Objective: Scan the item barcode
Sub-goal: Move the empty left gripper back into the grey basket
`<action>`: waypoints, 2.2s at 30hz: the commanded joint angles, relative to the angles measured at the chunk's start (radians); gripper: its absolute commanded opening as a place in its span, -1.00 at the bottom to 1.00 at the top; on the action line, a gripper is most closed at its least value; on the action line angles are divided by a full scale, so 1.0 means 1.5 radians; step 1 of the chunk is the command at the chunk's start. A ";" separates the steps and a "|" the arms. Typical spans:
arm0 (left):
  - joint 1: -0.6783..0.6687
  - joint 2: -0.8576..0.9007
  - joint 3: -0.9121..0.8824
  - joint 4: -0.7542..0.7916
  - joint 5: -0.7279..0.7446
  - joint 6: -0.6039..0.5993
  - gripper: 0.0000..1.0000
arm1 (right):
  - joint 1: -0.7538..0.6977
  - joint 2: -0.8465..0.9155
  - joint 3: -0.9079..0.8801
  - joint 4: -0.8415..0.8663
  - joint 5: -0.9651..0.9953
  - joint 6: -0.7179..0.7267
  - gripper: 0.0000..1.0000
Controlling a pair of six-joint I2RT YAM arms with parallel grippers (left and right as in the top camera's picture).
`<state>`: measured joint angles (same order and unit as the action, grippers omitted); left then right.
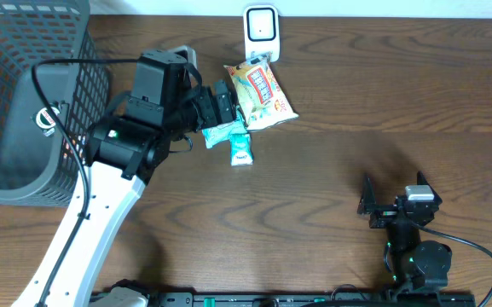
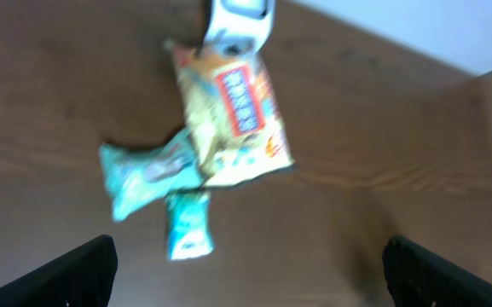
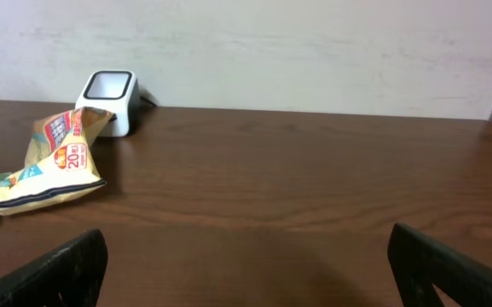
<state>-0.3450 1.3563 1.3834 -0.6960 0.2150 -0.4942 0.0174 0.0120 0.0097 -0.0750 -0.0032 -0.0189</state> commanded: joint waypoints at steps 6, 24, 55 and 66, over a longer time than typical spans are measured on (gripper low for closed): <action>0.092 -0.062 0.032 0.032 0.016 -0.001 0.96 | 0.002 -0.004 -0.002 -0.001 0.000 -0.008 0.99; 0.589 -0.083 0.032 0.134 0.217 -0.056 0.96 | 0.002 -0.004 -0.002 -0.002 0.000 -0.008 0.99; 0.621 0.278 0.032 0.021 -0.052 -0.152 0.99 | 0.002 -0.004 -0.002 -0.002 0.000 -0.008 0.98; 0.579 0.338 0.020 -0.004 -0.116 -0.193 0.93 | 0.002 -0.004 -0.002 -0.001 0.000 -0.008 0.98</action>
<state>0.5312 1.8305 1.4128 -0.6991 0.0750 -0.7589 0.0174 0.0120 0.0097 -0.0753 -0.0036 -0.0193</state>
